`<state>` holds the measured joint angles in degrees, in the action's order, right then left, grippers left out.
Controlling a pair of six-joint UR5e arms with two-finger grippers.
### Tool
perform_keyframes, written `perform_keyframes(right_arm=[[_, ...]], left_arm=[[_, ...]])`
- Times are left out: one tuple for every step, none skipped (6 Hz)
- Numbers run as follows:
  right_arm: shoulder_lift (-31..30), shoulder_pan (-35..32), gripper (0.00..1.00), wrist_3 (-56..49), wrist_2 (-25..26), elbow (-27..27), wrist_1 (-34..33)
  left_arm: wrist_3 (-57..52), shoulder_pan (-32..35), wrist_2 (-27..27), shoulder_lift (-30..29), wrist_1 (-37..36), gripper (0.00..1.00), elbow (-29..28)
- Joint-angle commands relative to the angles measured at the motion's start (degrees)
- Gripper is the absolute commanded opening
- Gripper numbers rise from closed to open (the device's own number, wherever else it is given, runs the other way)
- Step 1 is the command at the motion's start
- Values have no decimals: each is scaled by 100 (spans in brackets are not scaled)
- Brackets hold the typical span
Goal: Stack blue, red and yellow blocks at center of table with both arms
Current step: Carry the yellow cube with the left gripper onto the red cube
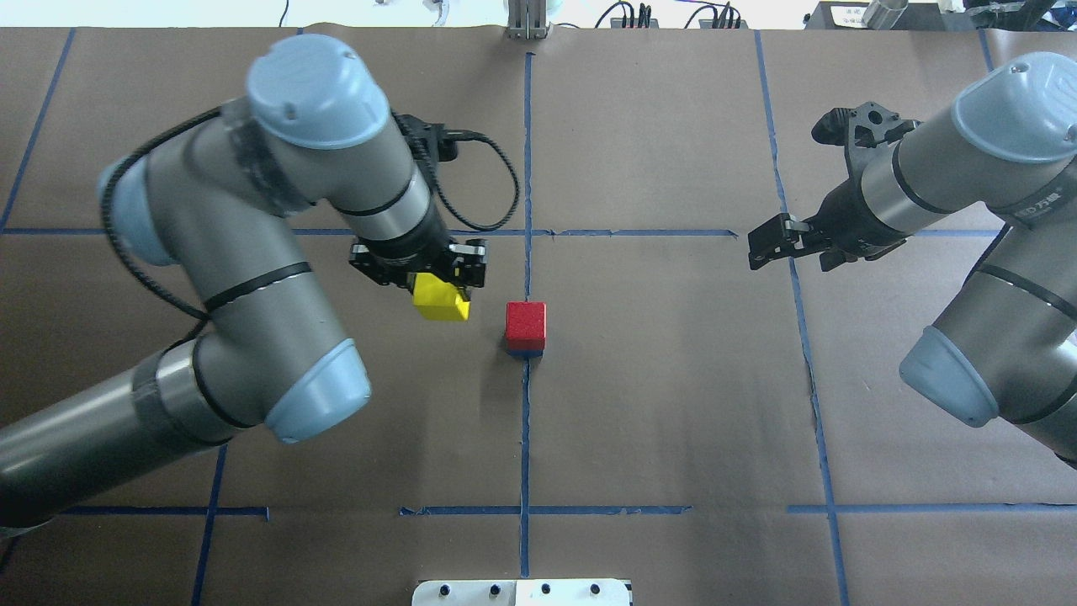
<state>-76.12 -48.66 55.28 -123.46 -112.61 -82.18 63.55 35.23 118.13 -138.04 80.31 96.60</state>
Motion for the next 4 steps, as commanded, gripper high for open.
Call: perform_keyframes(right_arm=[[-25,-3,100,0,15,-24,0],[-25,-3,100,0,15,-15,0],[-25,-3,100,0,15,-15,9],[-17,5,100,0,15,-24,9]], left_arm=[[148,-139,-184,-363,98,0,-554],[418,-270,-298,-494,107,0,-703],[517,-402,-543,-513,116,0,-687],[544,-429,-545,-487,116,0,-686]])
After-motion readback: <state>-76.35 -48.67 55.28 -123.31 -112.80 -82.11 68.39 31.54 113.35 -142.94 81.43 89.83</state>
